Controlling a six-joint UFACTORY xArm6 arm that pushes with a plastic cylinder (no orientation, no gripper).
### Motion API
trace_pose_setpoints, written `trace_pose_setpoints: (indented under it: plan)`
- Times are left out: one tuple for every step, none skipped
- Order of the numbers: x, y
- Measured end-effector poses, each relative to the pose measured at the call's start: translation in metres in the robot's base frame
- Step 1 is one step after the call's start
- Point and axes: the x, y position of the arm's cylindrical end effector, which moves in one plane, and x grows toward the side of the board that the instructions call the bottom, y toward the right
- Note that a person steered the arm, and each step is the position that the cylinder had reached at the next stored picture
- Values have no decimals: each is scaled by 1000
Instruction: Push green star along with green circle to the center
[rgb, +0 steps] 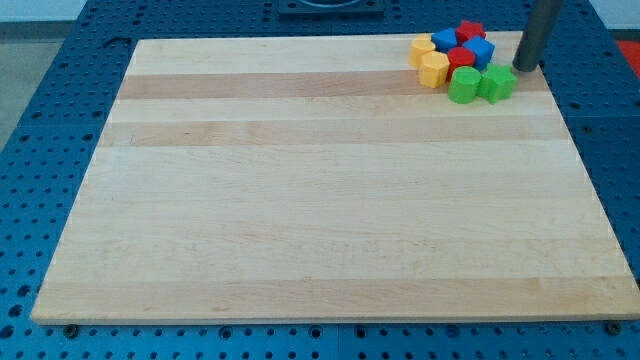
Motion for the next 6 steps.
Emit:
trace_pose_setpoints:
  plan:
    - [14, -11]
    - [31, -37]
    - [41, -95]
    - [42, -164]
    - [50, -230]
    - [55, -278]
